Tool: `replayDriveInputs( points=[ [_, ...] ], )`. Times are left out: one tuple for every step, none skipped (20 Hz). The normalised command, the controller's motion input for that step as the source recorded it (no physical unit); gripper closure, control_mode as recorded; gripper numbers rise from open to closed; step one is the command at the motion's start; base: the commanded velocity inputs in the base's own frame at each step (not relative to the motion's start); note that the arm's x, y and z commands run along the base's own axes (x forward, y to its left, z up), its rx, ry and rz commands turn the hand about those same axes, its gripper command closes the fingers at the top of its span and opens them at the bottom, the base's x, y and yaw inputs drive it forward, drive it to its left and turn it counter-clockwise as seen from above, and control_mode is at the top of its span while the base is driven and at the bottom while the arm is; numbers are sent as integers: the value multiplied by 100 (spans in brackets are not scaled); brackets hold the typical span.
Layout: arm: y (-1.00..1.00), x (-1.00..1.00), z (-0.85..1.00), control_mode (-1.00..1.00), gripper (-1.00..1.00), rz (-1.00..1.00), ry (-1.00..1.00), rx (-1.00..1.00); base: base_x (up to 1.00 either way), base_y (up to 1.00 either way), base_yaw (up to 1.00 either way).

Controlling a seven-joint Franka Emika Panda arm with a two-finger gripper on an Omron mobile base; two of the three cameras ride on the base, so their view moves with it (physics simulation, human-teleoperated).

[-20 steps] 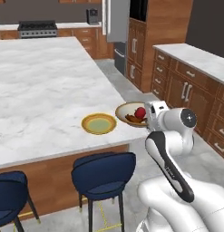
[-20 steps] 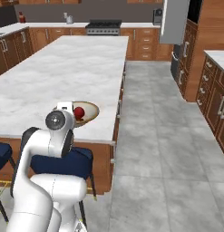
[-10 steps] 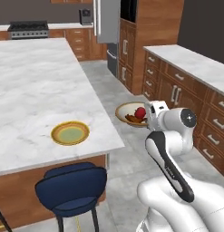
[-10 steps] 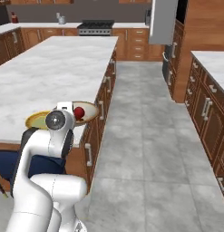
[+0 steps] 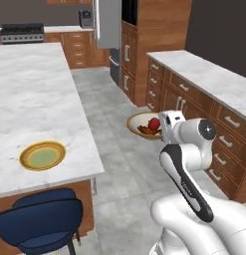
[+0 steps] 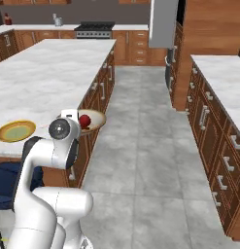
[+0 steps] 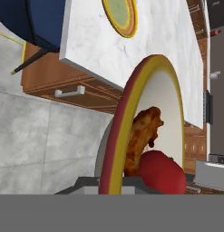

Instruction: Pick the chicken drumstick and tomato from their plates and place them in the bowl. Then put the bowl in the fridge.

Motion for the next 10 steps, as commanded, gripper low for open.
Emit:
replayDriveInputs(
  points=[
    [0,0,0,100,100,0,0,0,54,-49,0],
    [0,0,0,100,100,0,0,0,61,-42,0],
    [0,0,0,100,100,0,0,0,72,-21,0],
    [0,0,0,100,100,0,0,0,77,-11,0],
    [0,0,0,100,100,0,0,0,79,-8,1],
    [0,0,0,100,100,0,0,0,80,0,0],
    [0,0,0,100,100,0,0,0,81,0,0],
    [0,0,0,100,100,0,0,0,85,0,0],
    [0,0,0,100,100,0,0,0,89,0,0],
    [0,0,0,100,100,0,0,0,89,0,0]
  ],
)
